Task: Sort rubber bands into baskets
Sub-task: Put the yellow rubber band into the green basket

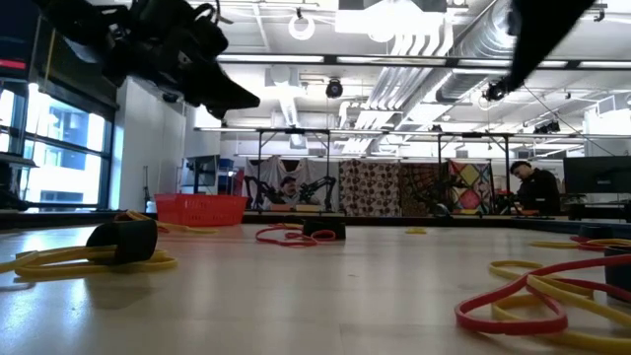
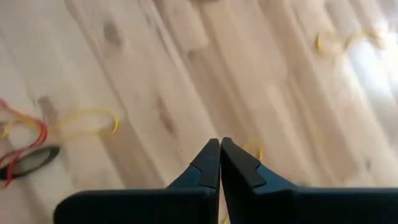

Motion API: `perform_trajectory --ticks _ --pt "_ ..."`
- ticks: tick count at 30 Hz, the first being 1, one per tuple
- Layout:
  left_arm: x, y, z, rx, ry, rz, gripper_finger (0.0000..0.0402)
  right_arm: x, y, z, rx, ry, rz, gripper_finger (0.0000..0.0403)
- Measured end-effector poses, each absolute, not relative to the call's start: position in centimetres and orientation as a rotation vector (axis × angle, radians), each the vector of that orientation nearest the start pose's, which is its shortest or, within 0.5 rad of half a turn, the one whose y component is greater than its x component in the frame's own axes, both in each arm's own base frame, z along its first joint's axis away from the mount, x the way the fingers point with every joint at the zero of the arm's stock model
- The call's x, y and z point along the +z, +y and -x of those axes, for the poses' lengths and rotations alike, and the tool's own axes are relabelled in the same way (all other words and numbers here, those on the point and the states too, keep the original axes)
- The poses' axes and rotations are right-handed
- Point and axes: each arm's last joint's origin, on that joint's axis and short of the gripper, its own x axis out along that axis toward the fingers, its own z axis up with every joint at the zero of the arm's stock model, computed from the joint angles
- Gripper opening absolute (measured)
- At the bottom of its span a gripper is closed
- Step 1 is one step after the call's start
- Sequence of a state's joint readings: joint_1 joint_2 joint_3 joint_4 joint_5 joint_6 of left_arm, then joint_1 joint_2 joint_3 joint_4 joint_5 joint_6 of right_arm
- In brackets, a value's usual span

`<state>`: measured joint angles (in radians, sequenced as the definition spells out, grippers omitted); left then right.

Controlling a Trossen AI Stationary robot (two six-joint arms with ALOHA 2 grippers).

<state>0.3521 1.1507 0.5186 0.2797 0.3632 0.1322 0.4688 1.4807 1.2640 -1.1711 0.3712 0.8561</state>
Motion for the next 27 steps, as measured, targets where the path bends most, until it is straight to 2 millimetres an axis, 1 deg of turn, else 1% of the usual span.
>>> perform_trajectory --ticks 2,5,12,15,21,24,27 --pt "22.0 7.6 -22.7 -0.019 0.351 0.003 0.0000 27.8 9.6 -24.6 -0.416 1.134 -0.154 0.0000" --pt "22.5 8.6 -23.5 0.011 0.384 0.019 0.0000 27.0 7.4 -24.8 -0.391 1.069 -0.139 0.0000" --pt "23.2 11.8 -26.1 0.036 0.502 0.039 0.0000 23.6 2.7 -24.5 -0.333 0.877 -0.122 0.0000" --pt "23.3 13.2 -27.4 0.027 0.571 0.009 0.0000 22.0 1.1 -24.4 -0.290 0.776 -0.104 0.0000" --pt "23.0 15.3 -29.3 -0.018 0.687 -0.075 0.0000 18.9 -1.3 -23.8 -0.246 0.587 -0.060 0.0000" --pt "22.7 16.3 -30.1 -0.024 0.733 -0.066 0.0000 17.7 -2.0 -23.2 -0.236 0.525 -0.063 0.0000" --pt "22.2 17.5 -31.1 -0.029 0.788 -0.053 0.0000 16.8 -2.2 -22.6 -0.241 0.508 -0.068 0.0000"
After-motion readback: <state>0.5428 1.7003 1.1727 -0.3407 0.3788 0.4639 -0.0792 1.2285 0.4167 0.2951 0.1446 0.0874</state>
